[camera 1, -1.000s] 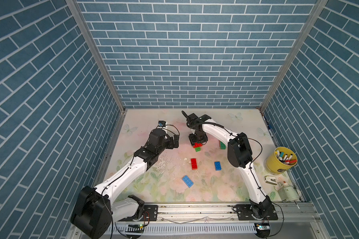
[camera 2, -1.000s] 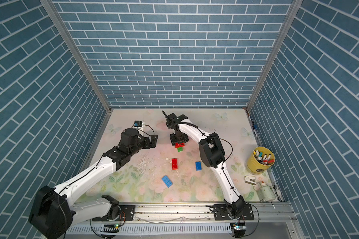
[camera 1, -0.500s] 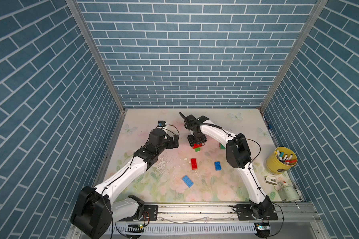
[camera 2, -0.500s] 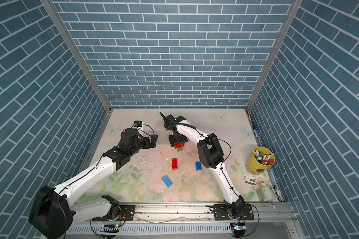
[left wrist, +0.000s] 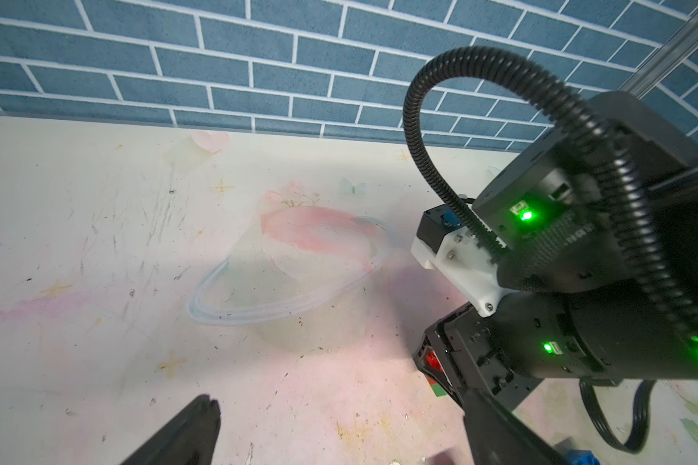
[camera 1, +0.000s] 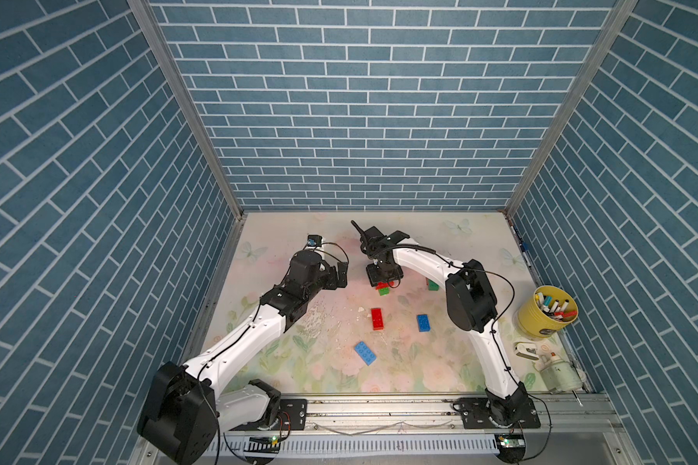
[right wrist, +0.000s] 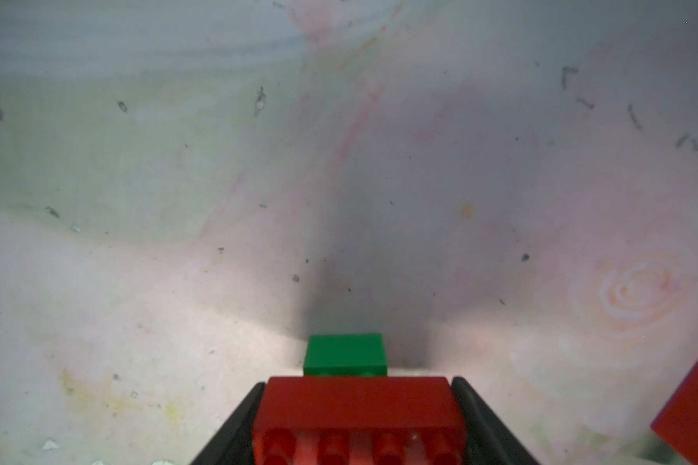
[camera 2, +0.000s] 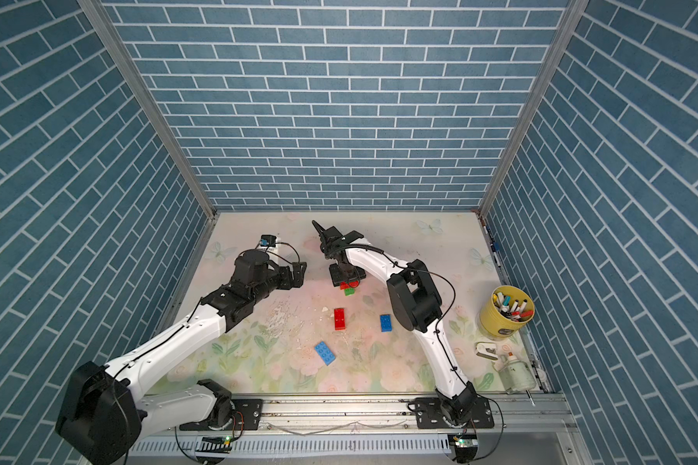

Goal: Assemble a rectangle with lego
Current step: Assemble the lego brick with the lego brick.

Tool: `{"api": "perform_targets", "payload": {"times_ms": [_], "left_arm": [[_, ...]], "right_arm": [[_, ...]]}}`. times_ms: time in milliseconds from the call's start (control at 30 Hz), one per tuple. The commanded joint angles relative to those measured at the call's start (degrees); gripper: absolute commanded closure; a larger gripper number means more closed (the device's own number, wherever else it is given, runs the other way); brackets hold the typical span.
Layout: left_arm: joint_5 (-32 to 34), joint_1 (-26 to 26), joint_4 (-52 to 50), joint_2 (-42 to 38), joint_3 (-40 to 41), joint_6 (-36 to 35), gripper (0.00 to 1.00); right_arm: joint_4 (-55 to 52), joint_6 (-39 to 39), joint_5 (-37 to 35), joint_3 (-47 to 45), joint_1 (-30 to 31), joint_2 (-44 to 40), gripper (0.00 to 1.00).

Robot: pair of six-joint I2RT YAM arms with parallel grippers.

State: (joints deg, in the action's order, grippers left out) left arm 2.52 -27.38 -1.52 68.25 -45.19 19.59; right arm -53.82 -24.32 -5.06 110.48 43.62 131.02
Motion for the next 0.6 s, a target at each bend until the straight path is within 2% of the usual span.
{"api": "perform_targets", "payload": {"times_ms": [0, 567], "left_arm": [[0.3, 0.2, -0.6, -0.1, -0.4, -0.2, 0.00], [0.4, 0.3, -0.7, -0.2, -0.4, -0.4, 0.00]], "right_arm": [[-2.2, -4.0, -1.7, -6.5, 0.4, 3.9, 0.64], [-3.8, -3.3, -0.1, -2.7, 2.2, 6.6, 0.65]]}}
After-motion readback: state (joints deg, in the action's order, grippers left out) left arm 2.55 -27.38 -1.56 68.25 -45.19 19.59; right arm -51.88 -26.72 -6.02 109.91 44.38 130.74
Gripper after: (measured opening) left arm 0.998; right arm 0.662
